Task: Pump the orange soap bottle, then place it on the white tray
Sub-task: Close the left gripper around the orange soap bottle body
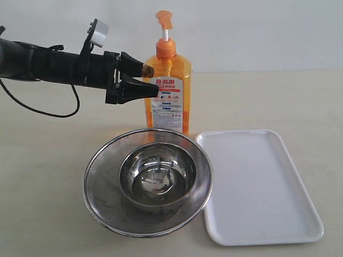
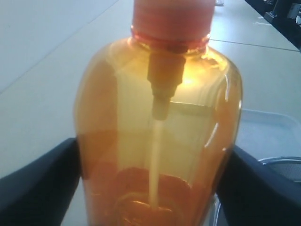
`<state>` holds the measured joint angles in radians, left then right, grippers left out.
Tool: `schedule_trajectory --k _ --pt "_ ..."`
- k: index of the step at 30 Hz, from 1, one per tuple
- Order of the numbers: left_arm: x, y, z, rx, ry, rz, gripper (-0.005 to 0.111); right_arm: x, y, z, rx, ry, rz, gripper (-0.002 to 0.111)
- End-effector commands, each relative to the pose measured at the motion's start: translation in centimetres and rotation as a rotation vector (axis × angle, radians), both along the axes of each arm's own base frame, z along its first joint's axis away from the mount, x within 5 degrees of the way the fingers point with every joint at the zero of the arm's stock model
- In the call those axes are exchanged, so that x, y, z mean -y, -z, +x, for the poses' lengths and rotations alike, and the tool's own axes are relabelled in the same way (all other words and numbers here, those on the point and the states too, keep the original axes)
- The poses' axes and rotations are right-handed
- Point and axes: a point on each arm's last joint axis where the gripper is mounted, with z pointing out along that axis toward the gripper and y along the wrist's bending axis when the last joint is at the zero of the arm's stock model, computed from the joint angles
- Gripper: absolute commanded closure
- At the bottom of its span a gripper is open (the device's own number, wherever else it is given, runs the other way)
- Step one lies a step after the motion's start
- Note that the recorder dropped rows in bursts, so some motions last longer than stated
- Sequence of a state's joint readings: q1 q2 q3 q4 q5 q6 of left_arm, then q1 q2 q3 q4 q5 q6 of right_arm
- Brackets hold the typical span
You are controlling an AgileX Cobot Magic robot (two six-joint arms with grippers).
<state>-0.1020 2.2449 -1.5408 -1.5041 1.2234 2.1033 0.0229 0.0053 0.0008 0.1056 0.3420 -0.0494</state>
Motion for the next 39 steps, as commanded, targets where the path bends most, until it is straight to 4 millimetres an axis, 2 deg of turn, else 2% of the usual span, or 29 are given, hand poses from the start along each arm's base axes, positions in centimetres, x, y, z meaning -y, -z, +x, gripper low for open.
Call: schedule_trajectory --k 1,10,19,25,30,33,39 --pt "-1.1 -1.4 -0.2 0.019 -0.001 0.039 0.102 0.0 -0.1 0.0 0.014 0.003 -0.008 0.108" --pt "-4.7 -2.6 -0.3 0.015 -0.049 0.104 0.102 0.0 -0.1 0.0 0.014 0.003 -0.010 0.108" --pt "-8.6 -2.2 -1.6 -0.019 -0.092 0.170 0.102 0.0 -0.1 0.0 0.014 0.003 -0.009 0.108" --pt "-8.9 -3.1 -2.1 -0.066 -0.126 0.157 0.102 0.0 -0.1 0.0 0.014 0.003 -0.011 0.108" --pt "-8.9 -3.1 -2.2 -0.111 -0.138 0.155 0.102 0.0 -0.1 0.0 0.014 0.003 -0.008 0.108" --pt "-9.0 -3.0 -2.2 -0.113 -0.134 0.164 0.093 0.0 -0.1 0.0 0.014 0.003 -0.008 0.108" --pt "-9.0 -3.0 -2.2 -0.132 -0.140 0.161 0.054 0.0 -0.1 0.0 0.014 0.003 -0.008 0.108"
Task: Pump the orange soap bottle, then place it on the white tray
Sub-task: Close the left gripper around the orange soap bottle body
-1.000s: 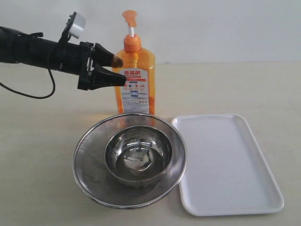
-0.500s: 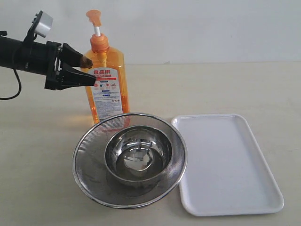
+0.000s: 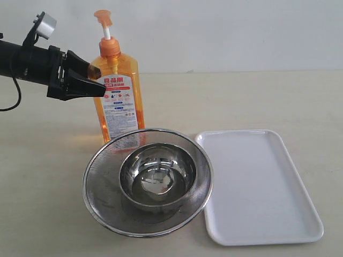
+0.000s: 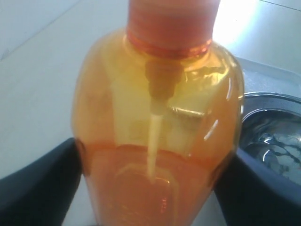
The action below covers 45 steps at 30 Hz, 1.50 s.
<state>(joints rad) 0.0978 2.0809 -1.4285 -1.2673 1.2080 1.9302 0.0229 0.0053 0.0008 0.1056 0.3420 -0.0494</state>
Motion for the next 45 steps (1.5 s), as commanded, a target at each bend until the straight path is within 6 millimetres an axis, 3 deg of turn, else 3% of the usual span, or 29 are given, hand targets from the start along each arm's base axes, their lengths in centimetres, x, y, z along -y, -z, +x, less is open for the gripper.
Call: schedule_trajectory --k 1,5,13,18,22,33,40,45 --pt "0.0 -0.4 -0.2 -0.026 -0.005 -0.013 0.048 0.0 -0.1 0.0 0.014 0.003 -0.008 0.108" --pt "0.0 -0.4 -0.2 -0.026 -0.005 -0.013 0.037 0.0 -0.1 0.0 0.014 0.003 -0.008 0.108" --pt "0.0 -0.4 -0.2 -0.026 -0.005 -0.013 0.034 0.0 -0.1 0.0 0.014 0.003 -0.008 0.108" --pt "0.0 -0.6 -0.1 -0.064 -0.038 -0.046 0.015 0.0 -0.1 0.0 0.014 0.003 -0.008 0.108" --pt "0.2 -0.6 -0.1 -0.064 -0.035 -0.048 0.007 0.0 -0.1 0.0 0.014 0.003 -0.008 0.108" --pt "0.5 -1.4 0.4 0.029 -0.053 -0.122 0.007 0.0 -0.1 0.0 0.014 0.003 -0.009 0.108" --pt "3.4 -0.3 0.1 0.029 0.027 -0.115 0.007 0.0 -0.1 0.0 0.014 0.003 -0.009 0.108" --pt "4.8 1.6 0.2 0.003 0.057 -0.124 0.007 0.0 -0.1 0.0 0.014 0.003 -0.009 0.108"
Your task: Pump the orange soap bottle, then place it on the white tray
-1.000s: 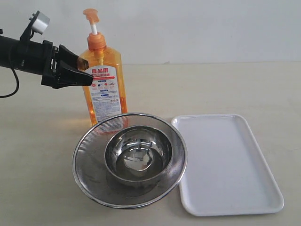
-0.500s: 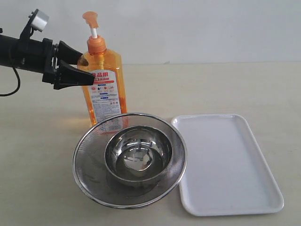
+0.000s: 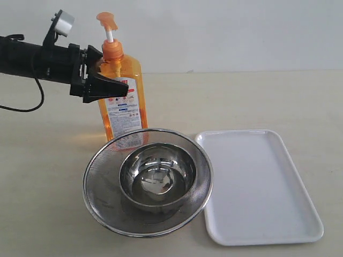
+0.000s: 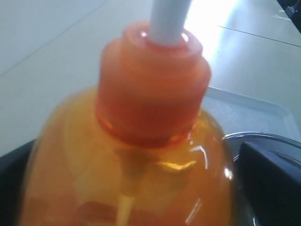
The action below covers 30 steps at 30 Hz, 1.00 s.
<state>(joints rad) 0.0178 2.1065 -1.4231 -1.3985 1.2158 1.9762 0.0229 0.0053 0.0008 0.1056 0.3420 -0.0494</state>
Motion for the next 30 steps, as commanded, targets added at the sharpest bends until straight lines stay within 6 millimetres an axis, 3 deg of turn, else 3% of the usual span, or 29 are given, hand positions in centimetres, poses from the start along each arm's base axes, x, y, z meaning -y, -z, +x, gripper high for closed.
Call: schedule_trajectory --k 1,13,16,23,30 --pt "1.3 1.7 0.1 -0.012 0.027 -0.023 0.007 0.0 -0.1 0.0 0.014 0.003 -0.011 0.108" --pt "1.9 2.6 0.9 -0.051 -0.048 -0.134 0.011 0.0 -0.1 0.0 0.014 0.003 -0.008 0.108" --pt "1.9 2.6 1.0 -0.053 -0.049 -0.135 0.030 0.0 -0.1 0.0 0.014 0.003 -0.011 0.108" --pt "1.9 2.6 1.0 -0.058 -0.053 -0.139 0.099 0.0 -0.1 0.0 0.014 0.005 -0.003 0.108" --pt "1.7 2.0 1.2 0.004 -0.063 -0.153 0.102 0.0 -0.1 0.0 0.014 0.005 -0.003 0.108"
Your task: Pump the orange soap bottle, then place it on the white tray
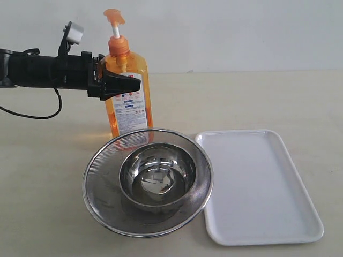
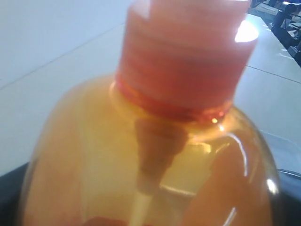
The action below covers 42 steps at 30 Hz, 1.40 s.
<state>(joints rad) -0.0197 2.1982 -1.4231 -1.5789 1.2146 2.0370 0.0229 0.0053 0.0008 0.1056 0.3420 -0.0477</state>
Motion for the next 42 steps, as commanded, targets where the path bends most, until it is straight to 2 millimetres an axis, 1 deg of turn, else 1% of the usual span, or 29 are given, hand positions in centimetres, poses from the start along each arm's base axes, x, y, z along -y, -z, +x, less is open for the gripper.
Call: schedule_trajectory --k 1,3,6,8,11,13,14,17,19,21,24,25,28,29,31,32,34,36,37,39,42 --pt "-0.1 -1.0 0.0 0.067 -0.012 -0.020 0.102 0.0 -0.1 0.0 0.014 0.004 -0.005 0.108" --pt "-0.6 -2.2 0.0 0.114 -0.022 -0.019 0.102 0.0 -0.1 0.0 0.014 0.004 -0.005 0.108" --pt "-1.9 -4.8 0.2 0.178 -0.106 0.029 0.102 0.0 -0.1 0.0 0.014 0.004 -0.005 0.108" --pt "-3.0 -7.0 0.0 0.237 -0.159 0.076 0.102 0.0 -0.1 0.0 0.014 0.004 -0.005 0.108" --pt "-4.4 -10.6 -1.0 0.311 -0.206 0.124 0.102 0.0 -0.1 0.0 0.014 0.004 -0.005 0.108" --pt "-5.1 -13.2 -2.0 0.353 -0.244 0.154 0.102 0.0 -0.1 0.0 0.014 0.004 -0.005 0.108" --pt "-5.4 -14.1 -2.4 0.371 -0.262 0.174 0.102 0.0 -0.1 0.0 0.014 0.004 -0.005 0.108" --pt "-6.0 -17.3 -4.6 0.423 -0.373 0.257 0.102 0.0 -0.1 0.0 0.014 0.004 -0.005 0.108" --pt "-6.7 -18.1 -5.8 0.415 -0.489 0.308 0.102 0.0 -0.1 0.0 0.014 0.004 -0.005 0.108" --pt "-7.1 -19.2 -7.9 0.404 -0.601 0.298 0.102 0.0 -0.1 0.0 0.014 0.004 -0.005 0.108" --pt "-7.8 -19.8 -11.4 0.376 -0.764 0.258 0.102 0.0 -0.1 0.0 0.014 0.004 -0.005 0.108" --pt "-8.1 -19.5 -12.5 0.353 -0.822 0.245 0.102 0.0 -0.1 0.0 0.014 0.004 -0.005 0.108" --pt "-8.9 -19.6 -16.0 0.335 -0.995 0.208 0.102 0.0 -0.1 0.0 0.014 0.004 -0.005 0.108" --pt "-9.2 -19.4 -17.2 0.355 -1.043 0.249 0.102 0.0 -0.1 0.0 0.014 0.004 -0.005 0.108" --pt "-9.0 -19.5 -19.7 0.400 -1.087 0.296 0.102 0.0 -0.1 0.0 0.014 0.004 -0.005 0.108" --pt "-8.9 -19.2 -20.5 0.401 -1.096 0.301 0.102 0.0 -0.1 0.0 0.014 0.004 -0.005 0.108" --pt "-8.1 -19.0 -22.3 0.421 -1.068 0.280 0.102 0.0 -0.1 0.0 0.014 0.004 -0.005 0.108" --pt "-7.5 -18.4 -23.6 0.427 -1.032 0.269 0.102 0.0 -0.1 0.0 0.014 0.004 -0.005 0.108" --pt "-7.1 -17.7 -24.2 0.422 -1.011 0.269 0.102 0.0 -0.1 0.0 0.014 0.004 -0.005 0.108" --pt "-6.8 -16.6 -24.8 0.398 -0.999 0.280 0.102 0.0 -0.1 0.0 0.014 0.004 -0.005 0.108" --pt "-6.6 -14.2 -25.2 0.340 -0.990 0.330 0.102 0.0 -0.1 0.0 0.014 0.004 -0.005 0.108"
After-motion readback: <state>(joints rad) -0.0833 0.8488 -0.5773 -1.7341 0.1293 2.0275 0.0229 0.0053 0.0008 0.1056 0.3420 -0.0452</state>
